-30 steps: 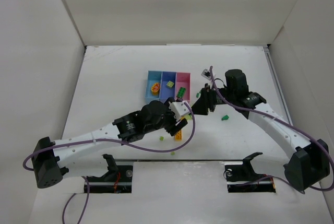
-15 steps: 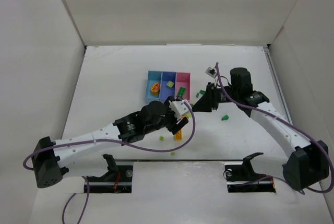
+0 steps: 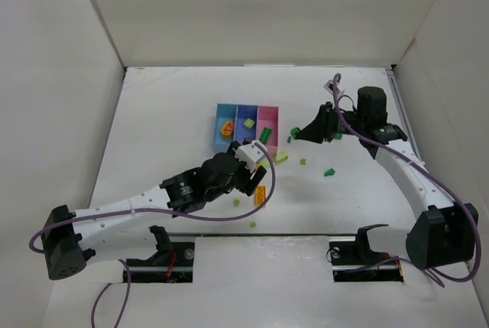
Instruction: Sort the legos into containers by color
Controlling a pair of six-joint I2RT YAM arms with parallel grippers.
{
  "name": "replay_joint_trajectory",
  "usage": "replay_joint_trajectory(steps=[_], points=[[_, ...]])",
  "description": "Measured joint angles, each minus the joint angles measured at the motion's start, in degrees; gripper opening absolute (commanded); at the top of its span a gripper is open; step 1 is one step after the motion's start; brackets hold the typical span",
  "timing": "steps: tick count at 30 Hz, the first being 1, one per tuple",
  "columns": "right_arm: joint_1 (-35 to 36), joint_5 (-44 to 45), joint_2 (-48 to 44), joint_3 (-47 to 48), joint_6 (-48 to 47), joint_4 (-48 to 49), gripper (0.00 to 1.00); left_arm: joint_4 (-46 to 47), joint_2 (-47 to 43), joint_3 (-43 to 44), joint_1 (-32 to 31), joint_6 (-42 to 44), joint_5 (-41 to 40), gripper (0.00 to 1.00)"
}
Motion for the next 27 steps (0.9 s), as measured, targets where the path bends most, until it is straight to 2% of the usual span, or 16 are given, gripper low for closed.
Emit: replay_joint_trajectory(steps=[3,8,14,23,27], points=[[1.7,6.8,2.3,2.3,-0.2,-0.2,0.00,-1.1,0.0,0.2,0.0,-4.4,-5.6,0.47],[11.4,23.7,7.5,9.3,-1.1,-0.6,0.00,-6.0,0.2,2.4,0.0,-13.1,-16.7,0.47],[17.0,35.3,13.5,13.6,-1.8,-0.4,0.00,-10.7,0.2,4.9,0.0,-21.8,-25.3,0.48],[19.0,44.4,18.8,14.8,-3.2,-0.4,0.00,-12.0,0.2,5.1,0.9,-22.7,-28.6,0.50],[20.5,47.0,22.1,17.7,-4.3,0.1,0.00,-10.0,0.3,6.6,8.3,-19.3,-24.1,0.52]])
